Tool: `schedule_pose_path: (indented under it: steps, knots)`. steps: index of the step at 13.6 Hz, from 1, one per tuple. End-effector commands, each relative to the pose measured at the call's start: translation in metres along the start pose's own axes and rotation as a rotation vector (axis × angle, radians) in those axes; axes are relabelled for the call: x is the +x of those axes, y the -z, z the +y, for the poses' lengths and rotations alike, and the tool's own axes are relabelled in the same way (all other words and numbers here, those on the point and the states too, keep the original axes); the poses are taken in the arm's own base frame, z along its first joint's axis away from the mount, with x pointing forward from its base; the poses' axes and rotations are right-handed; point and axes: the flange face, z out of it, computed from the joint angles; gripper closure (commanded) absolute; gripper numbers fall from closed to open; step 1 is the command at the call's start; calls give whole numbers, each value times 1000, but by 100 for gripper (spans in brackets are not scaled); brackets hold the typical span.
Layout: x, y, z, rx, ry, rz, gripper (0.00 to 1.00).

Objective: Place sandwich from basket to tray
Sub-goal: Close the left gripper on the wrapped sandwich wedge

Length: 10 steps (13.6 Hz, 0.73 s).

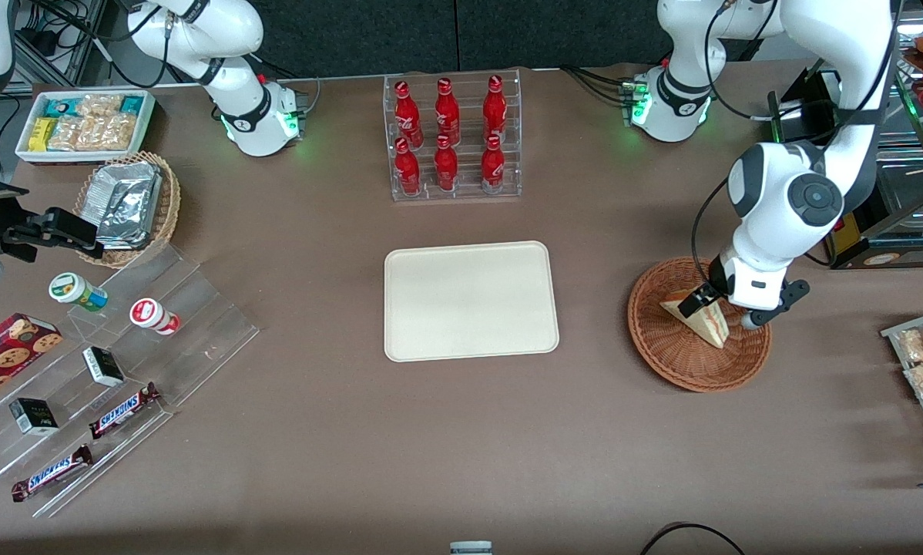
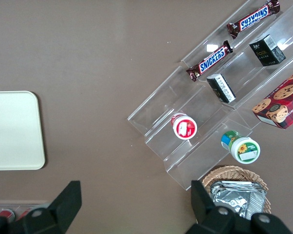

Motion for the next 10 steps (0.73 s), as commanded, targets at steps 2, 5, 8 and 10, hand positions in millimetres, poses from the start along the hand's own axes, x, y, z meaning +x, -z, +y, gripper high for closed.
schedule_pose_path:
  steps: [2,5,8,10]
  knots:
    - [-7,-9,-14,7,28,-4,0]
    - [-12,-17,-20,22,31,-20,0]
    - [-10,-25,-26,28,44,-23,0]
    - [-10,-32,-27,29,45,-23,2]
